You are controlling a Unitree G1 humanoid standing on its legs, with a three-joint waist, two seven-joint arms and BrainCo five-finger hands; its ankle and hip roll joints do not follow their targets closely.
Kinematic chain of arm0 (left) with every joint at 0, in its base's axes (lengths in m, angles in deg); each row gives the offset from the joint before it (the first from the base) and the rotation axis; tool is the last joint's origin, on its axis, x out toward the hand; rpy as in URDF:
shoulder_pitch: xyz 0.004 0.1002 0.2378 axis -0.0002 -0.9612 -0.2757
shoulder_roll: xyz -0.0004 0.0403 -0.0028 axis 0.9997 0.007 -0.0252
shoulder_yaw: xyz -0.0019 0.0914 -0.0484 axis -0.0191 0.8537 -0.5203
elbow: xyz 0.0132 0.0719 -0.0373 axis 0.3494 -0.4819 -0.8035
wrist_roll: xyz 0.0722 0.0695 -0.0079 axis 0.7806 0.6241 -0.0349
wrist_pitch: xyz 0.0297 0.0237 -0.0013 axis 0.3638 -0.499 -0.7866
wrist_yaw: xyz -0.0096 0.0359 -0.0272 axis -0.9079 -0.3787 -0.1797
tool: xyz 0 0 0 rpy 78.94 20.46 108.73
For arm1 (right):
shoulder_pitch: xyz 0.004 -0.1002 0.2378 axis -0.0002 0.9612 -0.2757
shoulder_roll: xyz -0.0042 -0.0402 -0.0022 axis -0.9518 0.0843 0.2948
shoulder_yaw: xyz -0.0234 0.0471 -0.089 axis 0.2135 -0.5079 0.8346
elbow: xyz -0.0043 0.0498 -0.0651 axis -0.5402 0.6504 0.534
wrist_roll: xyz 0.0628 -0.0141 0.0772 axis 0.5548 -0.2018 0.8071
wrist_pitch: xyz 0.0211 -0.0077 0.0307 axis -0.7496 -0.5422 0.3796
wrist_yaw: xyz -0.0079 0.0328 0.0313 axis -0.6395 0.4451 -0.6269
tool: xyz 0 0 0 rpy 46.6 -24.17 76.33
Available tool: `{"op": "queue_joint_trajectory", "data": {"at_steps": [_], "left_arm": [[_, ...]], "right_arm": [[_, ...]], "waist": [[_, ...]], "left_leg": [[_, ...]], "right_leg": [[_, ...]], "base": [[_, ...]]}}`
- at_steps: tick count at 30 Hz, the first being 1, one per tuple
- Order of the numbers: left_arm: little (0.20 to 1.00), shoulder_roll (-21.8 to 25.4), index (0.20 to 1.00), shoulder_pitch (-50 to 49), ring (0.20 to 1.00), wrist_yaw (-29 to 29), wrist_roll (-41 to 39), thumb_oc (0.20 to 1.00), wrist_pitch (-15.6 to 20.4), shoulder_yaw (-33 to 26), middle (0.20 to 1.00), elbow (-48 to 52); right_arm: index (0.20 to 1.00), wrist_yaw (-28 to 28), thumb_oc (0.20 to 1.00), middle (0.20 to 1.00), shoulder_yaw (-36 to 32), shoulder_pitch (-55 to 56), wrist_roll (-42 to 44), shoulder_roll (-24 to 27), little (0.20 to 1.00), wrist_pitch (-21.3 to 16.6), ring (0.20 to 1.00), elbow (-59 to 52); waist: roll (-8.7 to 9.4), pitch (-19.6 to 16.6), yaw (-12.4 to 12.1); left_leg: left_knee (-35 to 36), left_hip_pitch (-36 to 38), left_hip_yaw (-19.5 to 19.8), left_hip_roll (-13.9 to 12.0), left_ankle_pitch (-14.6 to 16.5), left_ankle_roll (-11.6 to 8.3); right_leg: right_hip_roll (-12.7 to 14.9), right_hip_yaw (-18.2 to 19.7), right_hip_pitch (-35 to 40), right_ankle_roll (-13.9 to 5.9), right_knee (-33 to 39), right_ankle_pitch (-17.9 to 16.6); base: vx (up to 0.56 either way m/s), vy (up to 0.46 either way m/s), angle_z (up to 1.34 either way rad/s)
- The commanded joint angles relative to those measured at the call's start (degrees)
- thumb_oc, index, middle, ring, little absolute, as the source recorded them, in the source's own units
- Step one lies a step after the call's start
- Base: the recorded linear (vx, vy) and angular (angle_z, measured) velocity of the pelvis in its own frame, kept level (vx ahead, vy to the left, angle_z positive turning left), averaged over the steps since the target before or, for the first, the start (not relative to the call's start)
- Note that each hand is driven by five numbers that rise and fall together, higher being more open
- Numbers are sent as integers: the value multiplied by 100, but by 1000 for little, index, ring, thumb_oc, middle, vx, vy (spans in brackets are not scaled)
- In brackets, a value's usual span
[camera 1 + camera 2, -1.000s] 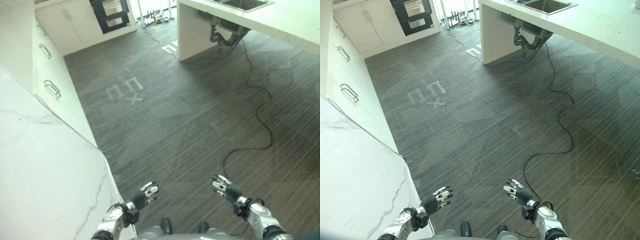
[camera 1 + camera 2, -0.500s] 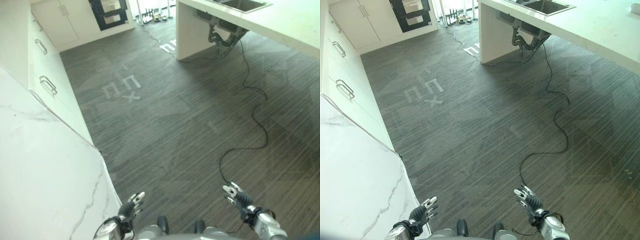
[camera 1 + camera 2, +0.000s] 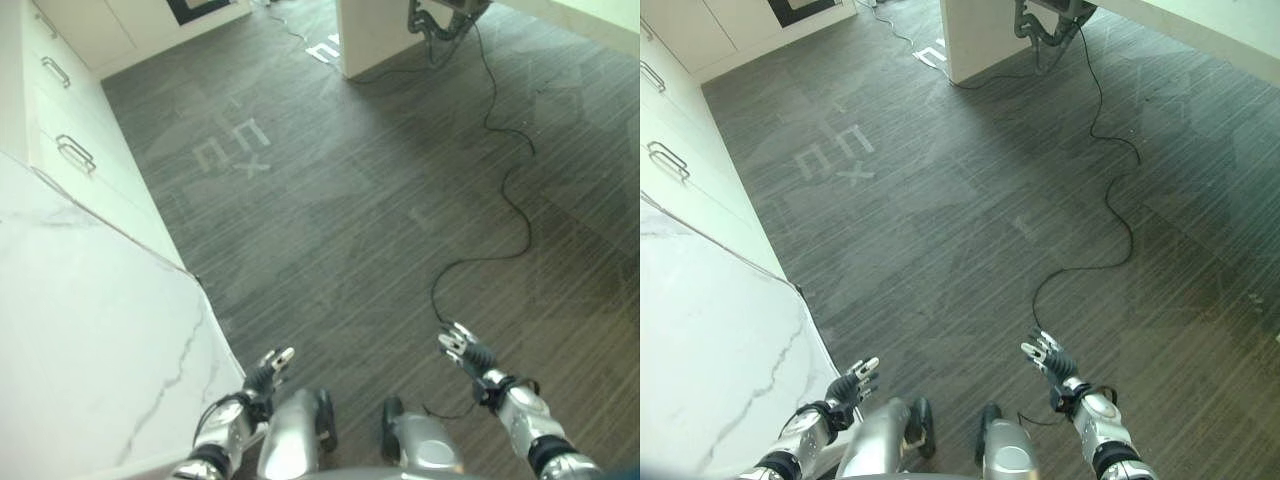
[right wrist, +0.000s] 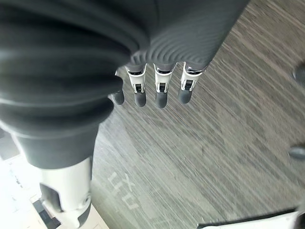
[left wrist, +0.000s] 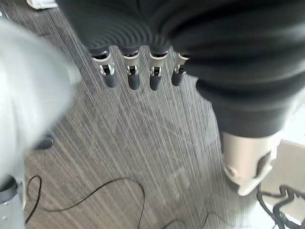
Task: Place the dishes in the dishwasher.
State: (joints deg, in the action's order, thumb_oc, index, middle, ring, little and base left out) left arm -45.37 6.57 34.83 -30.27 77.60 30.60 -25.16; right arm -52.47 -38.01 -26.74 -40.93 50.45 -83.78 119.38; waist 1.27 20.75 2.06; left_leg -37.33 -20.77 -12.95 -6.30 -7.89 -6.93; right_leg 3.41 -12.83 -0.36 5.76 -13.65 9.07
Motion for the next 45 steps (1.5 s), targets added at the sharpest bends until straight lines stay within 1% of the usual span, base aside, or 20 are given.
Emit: {"op": "queue_joint_trajectory", "data": {"at_steps": [1,3,5,7,11,14,16,18,19,21,22,23,24,26,28,29,37,42,43,45], "left_arm": [[1000,-43,1000,21,1000,162,443,1000,319,209,1000,290],[1000,-31,1000,-61,1000,240,506,1000,385,274,1000,358],[1000,-38,1000,-137,1000,282,538,1000,428,291,1000,328],[1000,-57,1000,-253,1000,364,636,1000,498,201,1000,289],[1000,-10,1000,-380,1000,419,842,1000,717,176,1000,158],[1000,111,1000,-276,1000,402,789,1000,792,255,1000,125],[1000,196,1000,-108,1000,362,709,1000,828,336,1000,128],[1000,274,1000,94,1000,269,670,1000,762,416,1000,232],[1000,297,1000,179,1000,199,671,1000,706,457,1000,265],[1000,276,1000,298,1000,78,643,1000,650,517,1000,238],[1000,260,1000,319,1000,84,638,1000,656,522,1000,215],[1000,229,1000,334,1000,122,706,1000,639,517,1000,218],[1000,229,1000,337,1000,125,766,1000,614,513,1000,231],[1000,250,1000,336,1000,122,828,1000,559,489,1000,214],[1000,262,1000,329,1000,145,833,1000,579,518,1000,140],[1000,211,1000,267,1000,167,892,1000,679,639,1000,78],[1000,74,1000,235,1000,-8,883,1000,612,700,1000,157],[1000,3,1000,230,1000,86,899,1000,518,629,1000,245],[1000,10,1000,186,1000,123,970,1000,417,584,1000,296],[1000,17,1000,131,1000,232,1061,1000,448,572,1000,249]], "right_arm": [[1000,126,1000,1000,241,120,-122,377,1000,-288,1000,-442],[1000,190,1000,1000,284,186,43,432,1000,-342,1000,-512],[1000,194,1000,1000,254,248,91,432,1000,-359,1000,-528],[1000,180,1000,1000,263,304,65,370,1000,-420,1000,-490],[1000,112,1000,1000,209,296,50,174,1000,-600,1000,-236],[1000,104,1000,1000,171,290,-110,108,1000,-667,1000,-270],[1000,223,1000,1000,196,239,-110,64,1000,-606,1000,-383],[1000,359,1000,1000,238,233,-110,9,1000,-562,1000,-537],[1000,386,1000,1000,270,224,-83,13,1000,-555,1000,-553],[1000,388,1000,1000,352,155,-16,22,1000,-621,1000,-473],[1000,393,1000,1000,368,131,-20,18,1000,-637,1000,-457],[1000,454,1000,1000,371,106,-2,8,1000,-603,1000,-495],[1000,471,1000,1000,358,107,31,20,1000,-566,1000,-533],[1000,382,1000,1000,304,156,129,77,1000,-477,1000,-616],[1000,253,1000,1000,236,219,119,122,1000,-471,1000,-608],[1000,110,1000,1000,99,388,83,143,1000,-439,1000,-597],[1000,283,1000,1000,151,501,-6,103,1000,-315,1000,-595],[1000,264,1000,1000,179,467,45,329,1000,-315,1000,-601],[1000,309,1000,1000,147,485,118,378,1000,-257,1000,-616],[1000,264,1000,1000,133,475,217,400,1000,-283,1000,-503]], "waist": [[-223,-80,-193],[-347,-63,-340],[-367,-67,-345],[-378,-191,-354],[-273,-390,-566],[-238,-490,-490],[-224,-500,-407],[-211,-442,-327],[-250,-407,-320],[-341,-331,-288],[-366,-295,-245],[-400,-213,-130],[-402,-175,-80],[-382,-89,88],[-317,-60,262],[-307,-90,446],[-233,-407,519],[-193,-497,353],[-122,-460,259],[-91,-391,150]], "left_leg": [[1202,443,-101,93,533,186],[2412,182,-119,-11,-41,19],[2693,184,-325,-162,-170,-17],[2959,481,-664,-160,10,112],[2995,840,-573,252,504,497],[3319,1213,-658,587,695,822],[3526,1422,-594,836,822,1073],[3602,1580,-514,1052,989,1314],[3621,1647,-478,1069,1043,1372],[3672,1826,-400,1065,1126,1427],[3695,1921,-354,1064,1147,1425],[3758,2164,-206,1038,1181,1369],[3790,2261,-121,1027,1195,1323],[3859,2518,85,974,1308,1221],[3828,2672,188,1015,1496,1250],[3793,2979,429,1060,1818,1259],[2821,3148,276,946,2270,1019],[21,2188,443,668,1219,438],[-764,1512,309,529,1120,432],[-608,1054,223,452,1244,558]], "right_leg": [[-237,-92,981,-458,969,169],[-332,-134,1202,-445,1036,241],[-313,-219,1305,-443,979,335],[-270,-291,1378,-522,867,469],[-135,-202,1757,-658,480,823],[144,-195,1475,-968,-486,399],[318,-118,1051,-1290,-1614,-164],[285,75,521,-1646,-2986,-894],[327,47,341,-1655,-3480,-1031],[461,-68,-62,-1494,-3850,-876],[444,-111,-197,-1417,-3764,-711],[295,-191,-478,-1234,-3212,-235],[247,-227,-579,-1172,-2740,-114],[220,-250,-910,-1139,-1313,-278],[263,-174,-1313,-1208,-486,-900],[286,22,-1764,-1351,-304,-1277],[126,-79,-995,-945,-95,-599],[18,-106,-379,-465,190,-235],[17,-119,-109,-381,285,-148],[-3,-60,162,-379,372,-84]], "base": [[375,133,-15],[446,176,-23],[372,138,-14],[497,255,-17],[487,302,-71],[306,383,-39],[189,384,-39],[133,318,28],[98,243,71],[112,157,46],[200,-15,15],[218,-92,8],[293,-190,25],[274,-195,80],[354,-207,66],[458,-255,-17],[334,-234,37],[241,-265,8],[303,-240,14],[287,-90,6]]}}
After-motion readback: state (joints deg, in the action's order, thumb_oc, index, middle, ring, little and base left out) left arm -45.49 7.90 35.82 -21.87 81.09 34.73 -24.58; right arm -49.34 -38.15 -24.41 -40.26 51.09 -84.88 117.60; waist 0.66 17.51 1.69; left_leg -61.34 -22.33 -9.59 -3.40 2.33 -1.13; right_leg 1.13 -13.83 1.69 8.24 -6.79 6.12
